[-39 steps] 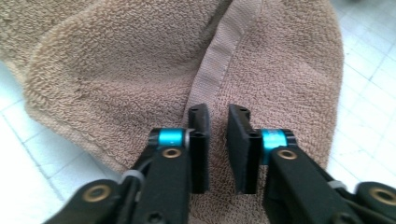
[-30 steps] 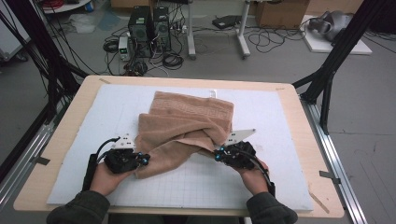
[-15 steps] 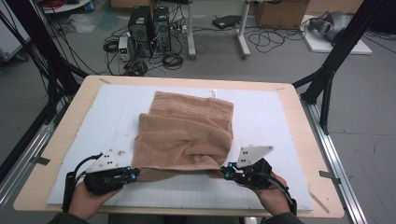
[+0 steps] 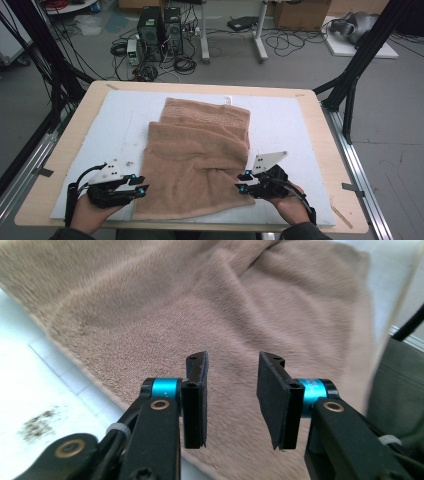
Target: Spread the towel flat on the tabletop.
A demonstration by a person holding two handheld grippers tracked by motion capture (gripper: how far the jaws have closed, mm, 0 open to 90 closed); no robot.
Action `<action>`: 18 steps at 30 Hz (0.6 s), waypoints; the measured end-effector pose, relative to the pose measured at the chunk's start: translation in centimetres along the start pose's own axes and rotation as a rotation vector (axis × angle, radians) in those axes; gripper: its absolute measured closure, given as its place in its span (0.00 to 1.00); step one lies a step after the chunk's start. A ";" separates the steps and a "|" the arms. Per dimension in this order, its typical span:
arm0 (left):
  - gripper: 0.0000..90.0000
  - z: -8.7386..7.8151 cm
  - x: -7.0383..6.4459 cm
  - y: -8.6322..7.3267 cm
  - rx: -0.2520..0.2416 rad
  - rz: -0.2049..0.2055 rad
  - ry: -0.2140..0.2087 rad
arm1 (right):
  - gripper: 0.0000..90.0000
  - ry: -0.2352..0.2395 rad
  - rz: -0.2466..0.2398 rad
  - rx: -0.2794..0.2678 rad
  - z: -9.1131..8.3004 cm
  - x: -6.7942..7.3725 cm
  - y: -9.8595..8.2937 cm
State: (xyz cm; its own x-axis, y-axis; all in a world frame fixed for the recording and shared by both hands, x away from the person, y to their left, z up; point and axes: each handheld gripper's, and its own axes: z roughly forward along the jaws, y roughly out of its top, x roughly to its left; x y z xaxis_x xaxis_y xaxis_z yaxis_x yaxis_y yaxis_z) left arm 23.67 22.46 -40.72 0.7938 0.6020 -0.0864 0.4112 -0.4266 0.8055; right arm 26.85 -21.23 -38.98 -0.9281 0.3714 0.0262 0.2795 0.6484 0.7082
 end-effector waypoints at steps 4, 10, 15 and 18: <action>0.67 2.3 0.8 -0.5 0.051 -0.011 0.017 | 0.69 0.066 0.065 0.045 2.4 -0.8 -1.6; 0.86 3.8 1.1 -1.4 0.114 0.008 0.048 | 0.92 0.126 0.090 0.071 3.4 -1.0 -2.6; 0.96 3.6 0.9 -1.4 0.118 0.014 0.064 | 0.93 0.160 0.063 0.081 3.1 -0.4 -1.9; 0.96 3.2 0.7 -1.6 0.116 0.012 0.066 | 0.93 0.152 0.029 0.078 2.5 0.4 -1.3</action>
State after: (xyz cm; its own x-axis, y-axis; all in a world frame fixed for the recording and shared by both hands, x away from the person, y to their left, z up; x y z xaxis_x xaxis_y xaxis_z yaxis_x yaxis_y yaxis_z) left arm 24.97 21.39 -43.95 0.7693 0.6380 -0.0349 0.4539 -0.5073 0.7325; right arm 26.74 -20.26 -41.67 -0.9444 0.2895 0.1561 0.3190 0.6905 0.6491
